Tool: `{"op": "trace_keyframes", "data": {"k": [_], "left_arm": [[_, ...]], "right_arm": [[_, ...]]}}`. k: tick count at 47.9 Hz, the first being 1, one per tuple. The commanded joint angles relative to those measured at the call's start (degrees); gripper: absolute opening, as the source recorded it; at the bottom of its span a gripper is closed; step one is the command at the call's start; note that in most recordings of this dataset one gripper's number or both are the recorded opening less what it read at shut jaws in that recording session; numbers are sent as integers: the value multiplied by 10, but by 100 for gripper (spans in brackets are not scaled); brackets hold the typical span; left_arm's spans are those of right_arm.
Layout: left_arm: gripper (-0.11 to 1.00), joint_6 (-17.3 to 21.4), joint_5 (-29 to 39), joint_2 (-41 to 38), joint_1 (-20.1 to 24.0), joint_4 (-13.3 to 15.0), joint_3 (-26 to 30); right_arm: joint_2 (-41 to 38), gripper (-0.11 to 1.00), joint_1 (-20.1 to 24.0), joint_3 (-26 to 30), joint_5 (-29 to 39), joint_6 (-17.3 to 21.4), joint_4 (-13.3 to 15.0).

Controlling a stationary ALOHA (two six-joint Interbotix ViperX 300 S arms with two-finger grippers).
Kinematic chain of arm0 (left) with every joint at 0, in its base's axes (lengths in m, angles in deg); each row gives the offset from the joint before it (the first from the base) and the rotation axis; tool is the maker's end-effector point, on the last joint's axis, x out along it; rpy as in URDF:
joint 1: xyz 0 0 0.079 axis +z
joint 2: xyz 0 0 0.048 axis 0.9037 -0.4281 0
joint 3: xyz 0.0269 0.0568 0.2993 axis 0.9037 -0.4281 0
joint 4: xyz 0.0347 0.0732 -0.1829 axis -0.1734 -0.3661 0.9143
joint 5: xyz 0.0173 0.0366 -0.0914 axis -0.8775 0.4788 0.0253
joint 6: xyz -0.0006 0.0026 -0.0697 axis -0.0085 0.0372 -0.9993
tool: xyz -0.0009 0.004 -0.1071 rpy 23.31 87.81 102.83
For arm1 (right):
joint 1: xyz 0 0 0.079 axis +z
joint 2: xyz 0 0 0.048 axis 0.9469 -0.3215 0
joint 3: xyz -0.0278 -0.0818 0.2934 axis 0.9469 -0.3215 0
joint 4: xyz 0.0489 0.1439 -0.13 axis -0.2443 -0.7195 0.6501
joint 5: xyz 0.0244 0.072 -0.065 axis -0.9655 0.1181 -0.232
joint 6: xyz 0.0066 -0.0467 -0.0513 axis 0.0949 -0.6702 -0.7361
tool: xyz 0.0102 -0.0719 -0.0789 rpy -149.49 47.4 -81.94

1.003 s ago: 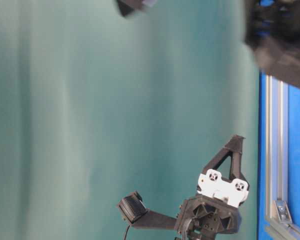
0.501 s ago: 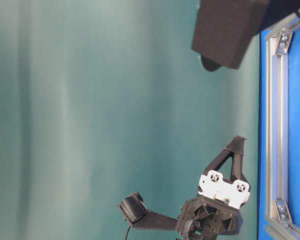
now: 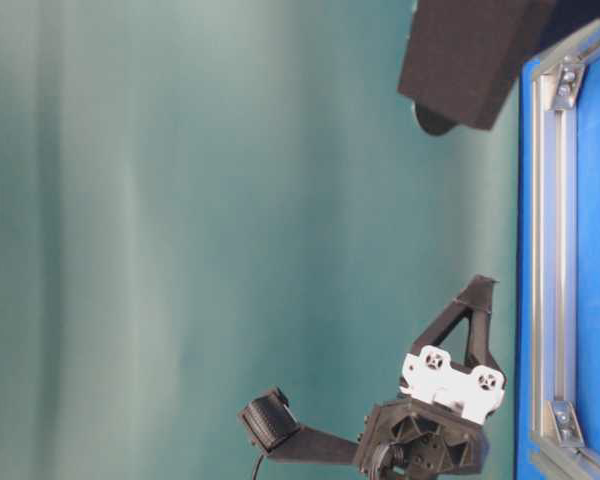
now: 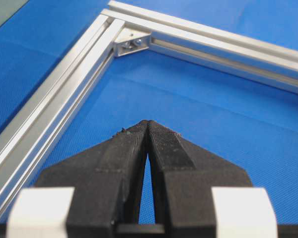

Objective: Insert the wire through the string loop located on the left side.
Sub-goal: 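Grasp the USB cable near its plug with the right gripper and lift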

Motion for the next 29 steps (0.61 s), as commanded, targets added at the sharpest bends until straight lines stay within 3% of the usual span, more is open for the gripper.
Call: {"op": "trace_keyframes", "data": {"k": [1,19,29], "left_arm": [[0,0,-4,18,-2,-1,4],[0,0,-3,18,-2,-1,5],[0,-1,-3,18,-2,-1,4]], "right_arm": [[14,0,0,3,-8,-1,1],[56,0,2,3,4,0,1],[130,0,3,4,95,-4,2]]}}
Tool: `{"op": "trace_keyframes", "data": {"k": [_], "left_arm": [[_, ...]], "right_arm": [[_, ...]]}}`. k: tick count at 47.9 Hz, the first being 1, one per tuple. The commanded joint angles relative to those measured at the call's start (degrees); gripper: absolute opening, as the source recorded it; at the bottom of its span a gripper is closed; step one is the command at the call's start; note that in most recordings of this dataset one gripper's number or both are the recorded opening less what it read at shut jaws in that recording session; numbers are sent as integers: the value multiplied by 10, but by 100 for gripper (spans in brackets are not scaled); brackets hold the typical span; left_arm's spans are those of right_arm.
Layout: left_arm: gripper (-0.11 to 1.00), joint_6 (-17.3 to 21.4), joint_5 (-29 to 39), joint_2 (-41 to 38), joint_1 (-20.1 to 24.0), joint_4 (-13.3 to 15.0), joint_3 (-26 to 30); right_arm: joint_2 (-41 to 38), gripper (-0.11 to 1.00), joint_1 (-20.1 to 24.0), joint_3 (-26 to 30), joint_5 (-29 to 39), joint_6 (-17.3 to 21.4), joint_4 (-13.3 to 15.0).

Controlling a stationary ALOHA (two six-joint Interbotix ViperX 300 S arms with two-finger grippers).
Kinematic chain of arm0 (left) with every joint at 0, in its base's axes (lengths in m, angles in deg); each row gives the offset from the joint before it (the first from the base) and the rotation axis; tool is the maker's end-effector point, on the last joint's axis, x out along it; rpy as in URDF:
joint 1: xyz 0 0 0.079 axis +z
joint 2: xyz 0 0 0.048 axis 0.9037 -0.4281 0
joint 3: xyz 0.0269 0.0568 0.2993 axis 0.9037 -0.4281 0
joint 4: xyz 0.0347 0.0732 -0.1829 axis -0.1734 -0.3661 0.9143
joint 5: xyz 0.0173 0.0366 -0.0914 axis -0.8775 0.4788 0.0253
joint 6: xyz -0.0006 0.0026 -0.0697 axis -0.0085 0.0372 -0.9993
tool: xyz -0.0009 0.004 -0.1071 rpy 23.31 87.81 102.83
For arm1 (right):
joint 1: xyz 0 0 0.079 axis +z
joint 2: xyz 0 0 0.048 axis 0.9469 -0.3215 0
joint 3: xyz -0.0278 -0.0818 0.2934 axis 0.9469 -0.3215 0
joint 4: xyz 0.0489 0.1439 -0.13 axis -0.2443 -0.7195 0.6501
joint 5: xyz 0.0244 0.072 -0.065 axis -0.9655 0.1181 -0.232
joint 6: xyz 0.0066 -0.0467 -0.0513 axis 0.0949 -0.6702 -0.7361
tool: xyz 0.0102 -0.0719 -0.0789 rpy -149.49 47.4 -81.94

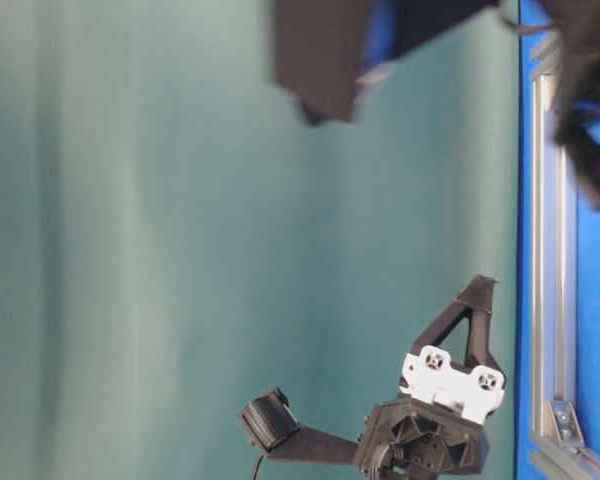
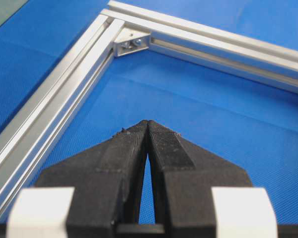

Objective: Insert the wire through the string loop located on the left side.
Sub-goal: 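Grasp the USB cable near its plug with the right gripper and lift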

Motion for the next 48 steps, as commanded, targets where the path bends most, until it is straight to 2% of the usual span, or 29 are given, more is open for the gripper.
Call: {"op": "trace_keyframes", "data": {"k": [1,8,48], "left_arm": [[0,-1,-3,18,-2,-1,4],[0,-1,-3,18,-7,-1,4],[0,-1,-4,18,-10,-1,4]], "right_arm": [[51,0,3,6,40,-2,1],[75,0,2,5,72,-4,1],[76,0,2,5,73,-5,2]]}}
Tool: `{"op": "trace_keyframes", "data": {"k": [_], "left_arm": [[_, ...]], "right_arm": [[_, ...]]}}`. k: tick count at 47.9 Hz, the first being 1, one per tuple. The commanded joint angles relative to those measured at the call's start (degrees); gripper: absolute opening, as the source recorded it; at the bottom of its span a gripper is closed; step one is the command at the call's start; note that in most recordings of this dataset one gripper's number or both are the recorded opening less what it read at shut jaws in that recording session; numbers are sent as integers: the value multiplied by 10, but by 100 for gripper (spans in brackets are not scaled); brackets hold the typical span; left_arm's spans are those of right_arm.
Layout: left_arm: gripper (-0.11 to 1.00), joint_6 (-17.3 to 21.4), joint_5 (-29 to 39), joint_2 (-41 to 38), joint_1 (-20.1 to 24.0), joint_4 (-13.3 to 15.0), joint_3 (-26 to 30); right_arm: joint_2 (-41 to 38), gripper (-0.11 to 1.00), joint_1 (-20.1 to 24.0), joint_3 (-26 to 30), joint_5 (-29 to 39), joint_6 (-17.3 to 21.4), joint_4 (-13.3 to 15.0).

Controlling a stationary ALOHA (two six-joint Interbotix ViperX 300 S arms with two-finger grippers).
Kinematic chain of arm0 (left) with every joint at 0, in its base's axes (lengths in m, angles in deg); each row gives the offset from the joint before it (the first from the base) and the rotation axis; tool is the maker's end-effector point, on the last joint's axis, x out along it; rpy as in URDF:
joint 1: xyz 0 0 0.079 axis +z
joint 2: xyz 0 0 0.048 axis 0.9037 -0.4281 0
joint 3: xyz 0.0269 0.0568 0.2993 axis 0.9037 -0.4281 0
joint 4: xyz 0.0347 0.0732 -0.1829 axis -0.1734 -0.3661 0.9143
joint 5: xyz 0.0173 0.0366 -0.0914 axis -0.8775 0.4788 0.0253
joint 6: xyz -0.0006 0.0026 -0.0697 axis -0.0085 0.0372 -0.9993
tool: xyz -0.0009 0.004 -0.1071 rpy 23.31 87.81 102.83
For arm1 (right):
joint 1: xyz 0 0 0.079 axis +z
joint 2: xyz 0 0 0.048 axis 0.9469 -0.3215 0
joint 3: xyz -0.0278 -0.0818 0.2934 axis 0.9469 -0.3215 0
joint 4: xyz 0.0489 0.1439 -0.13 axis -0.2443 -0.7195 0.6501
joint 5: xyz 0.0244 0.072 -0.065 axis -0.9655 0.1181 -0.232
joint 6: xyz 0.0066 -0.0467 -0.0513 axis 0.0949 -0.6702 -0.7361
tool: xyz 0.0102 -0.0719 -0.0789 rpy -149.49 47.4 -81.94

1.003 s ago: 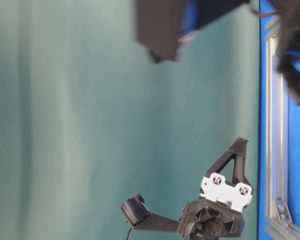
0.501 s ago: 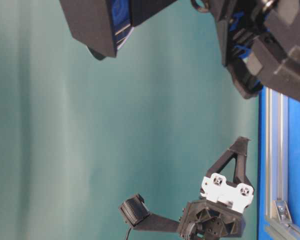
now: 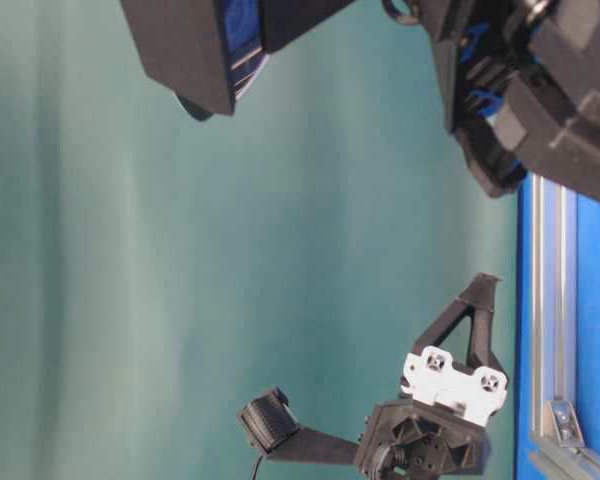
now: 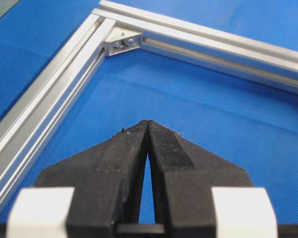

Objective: Insert the wire through the string loop located on the left side.
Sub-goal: 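Grasp the USB cable near its plug with the right gripper and lift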

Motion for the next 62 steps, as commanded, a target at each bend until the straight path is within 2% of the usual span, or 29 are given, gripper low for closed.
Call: {"op": "trace_keyframes", "data": {"k": [1,44,62], "left_arm": [[0,0,-4,18,-1,-1,4],[0,0,-4,18,-1,-1,3],[0,-1,-4,18,-1,-1,2]], "right_arm": [[18,0,2,5,-2,-1,1],[18,0,2,4,-2,-1,1],[20,0,-43,-14,-6,-1,1]]}}
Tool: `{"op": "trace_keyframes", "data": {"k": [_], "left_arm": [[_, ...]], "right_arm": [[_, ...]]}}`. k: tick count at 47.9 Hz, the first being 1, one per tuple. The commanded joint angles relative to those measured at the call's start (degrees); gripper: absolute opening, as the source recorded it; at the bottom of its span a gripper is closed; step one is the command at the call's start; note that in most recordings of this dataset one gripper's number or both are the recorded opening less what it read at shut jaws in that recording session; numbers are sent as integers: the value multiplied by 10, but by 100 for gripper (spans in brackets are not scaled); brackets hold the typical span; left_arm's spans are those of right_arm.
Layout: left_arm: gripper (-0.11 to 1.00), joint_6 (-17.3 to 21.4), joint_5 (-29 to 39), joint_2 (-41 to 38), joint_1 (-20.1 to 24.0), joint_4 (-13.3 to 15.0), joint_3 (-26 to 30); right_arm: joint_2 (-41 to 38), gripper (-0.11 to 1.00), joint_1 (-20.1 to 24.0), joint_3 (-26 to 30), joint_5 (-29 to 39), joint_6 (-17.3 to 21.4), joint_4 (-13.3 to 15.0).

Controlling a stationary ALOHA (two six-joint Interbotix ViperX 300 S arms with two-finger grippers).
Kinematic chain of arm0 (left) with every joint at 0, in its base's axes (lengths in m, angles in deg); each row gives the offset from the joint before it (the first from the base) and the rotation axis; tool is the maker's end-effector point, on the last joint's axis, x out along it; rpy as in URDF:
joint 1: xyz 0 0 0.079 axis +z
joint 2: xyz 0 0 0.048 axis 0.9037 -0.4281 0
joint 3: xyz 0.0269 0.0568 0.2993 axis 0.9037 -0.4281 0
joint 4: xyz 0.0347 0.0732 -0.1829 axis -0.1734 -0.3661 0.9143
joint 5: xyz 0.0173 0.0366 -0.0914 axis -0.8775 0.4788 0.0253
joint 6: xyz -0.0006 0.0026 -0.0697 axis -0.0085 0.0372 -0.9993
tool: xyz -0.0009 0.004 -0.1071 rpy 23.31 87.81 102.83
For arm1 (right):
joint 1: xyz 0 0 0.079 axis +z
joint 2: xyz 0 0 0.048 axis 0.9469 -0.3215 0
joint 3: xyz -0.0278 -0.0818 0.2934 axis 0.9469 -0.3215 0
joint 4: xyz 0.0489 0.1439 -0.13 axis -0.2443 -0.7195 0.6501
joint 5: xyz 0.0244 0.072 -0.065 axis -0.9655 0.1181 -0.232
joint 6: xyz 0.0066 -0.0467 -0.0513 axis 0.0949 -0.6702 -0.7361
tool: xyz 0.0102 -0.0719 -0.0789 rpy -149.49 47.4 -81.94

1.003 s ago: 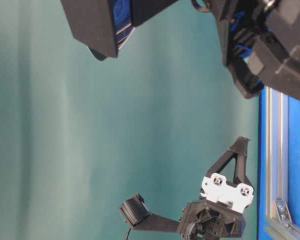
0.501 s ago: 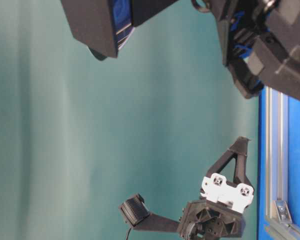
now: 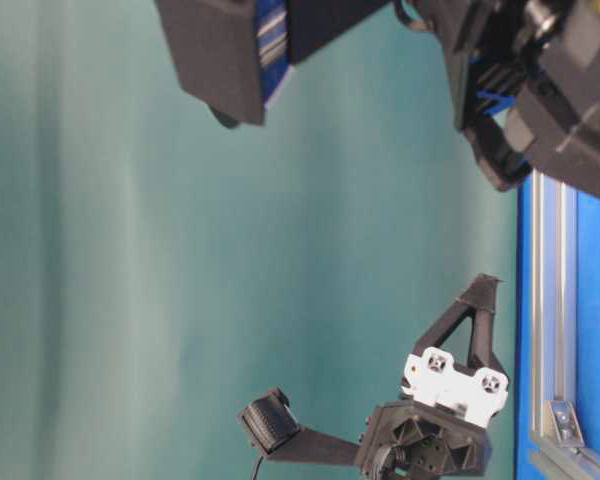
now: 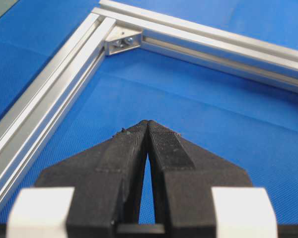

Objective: Insert the wire through the string loop located on the left side.
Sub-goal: 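Grasp the USB cable near its plug with the right gripper and lift, then move the held cable plug left toward the white zip-tie loop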

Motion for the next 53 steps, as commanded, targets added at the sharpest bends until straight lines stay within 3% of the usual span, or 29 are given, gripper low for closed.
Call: {"op": "trace_keyframes", "data": {"k": [1,24,40,53], "left_arm": [[0,-1,-3,18,-1,-1,4],[0,0,-3,18,-4,-1,1],[0,-1,-2,20,-4,-2,-3],[0,-1,-3,20,-4,-1,-3]], "right_arm": [[21,0,-16,1,-6,-1,1],[29,0,-105,-20,-7,-3,1],[27,0,-105,-26,-35,-3,1],[-8,0,-100,18,-45,-3,8]]}}
